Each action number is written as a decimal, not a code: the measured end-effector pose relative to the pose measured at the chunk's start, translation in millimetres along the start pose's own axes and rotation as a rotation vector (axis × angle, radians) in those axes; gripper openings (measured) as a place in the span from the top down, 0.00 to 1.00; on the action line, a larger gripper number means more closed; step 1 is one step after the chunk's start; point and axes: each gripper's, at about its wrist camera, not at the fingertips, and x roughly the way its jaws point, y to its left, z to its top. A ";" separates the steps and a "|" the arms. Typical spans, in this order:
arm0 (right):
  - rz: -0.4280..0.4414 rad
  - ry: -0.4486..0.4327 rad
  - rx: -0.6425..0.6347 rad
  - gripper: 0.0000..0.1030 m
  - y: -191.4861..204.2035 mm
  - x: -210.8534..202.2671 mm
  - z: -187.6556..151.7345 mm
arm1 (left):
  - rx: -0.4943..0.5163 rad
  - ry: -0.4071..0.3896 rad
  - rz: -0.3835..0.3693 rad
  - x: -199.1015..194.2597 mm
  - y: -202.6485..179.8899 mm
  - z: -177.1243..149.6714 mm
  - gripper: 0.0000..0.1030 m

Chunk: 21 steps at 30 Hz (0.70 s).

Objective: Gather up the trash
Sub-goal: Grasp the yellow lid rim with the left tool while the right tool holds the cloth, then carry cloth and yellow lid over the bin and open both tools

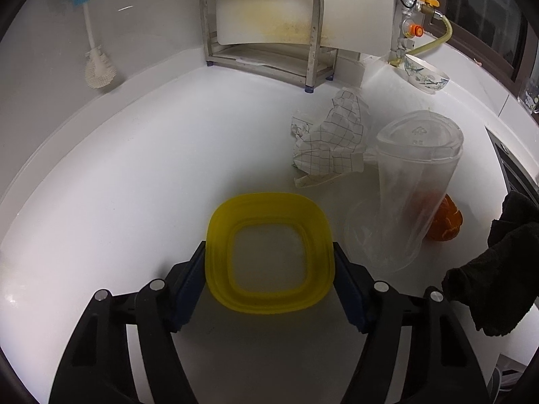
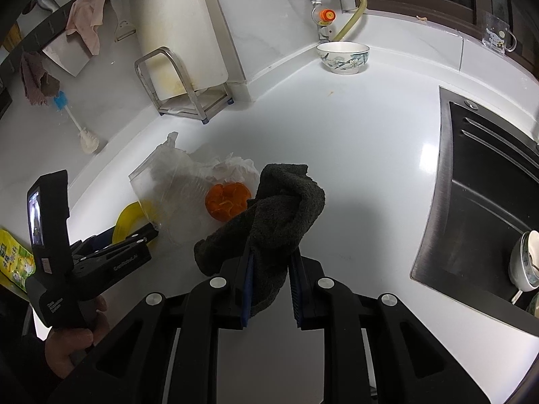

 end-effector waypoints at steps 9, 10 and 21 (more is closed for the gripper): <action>0.005 -0.013 -0.022 0.83 4.8 -5.5 1.4 | 0.003 -0.042 0.045 -35.2 2.7 -0.8 0.35; 0.006 -0.014 -0.028 0.82 5.6 -6.8 1.8 | 0.004 -0.046 0.047 -40.3 2.3 -1.5 0.35; 0.061 -0.036 -0.103 0.83 16.1 -31.8 -1.4 | -0.017 -0.064 0.089 -95.1 -4.5 -21.4 0.35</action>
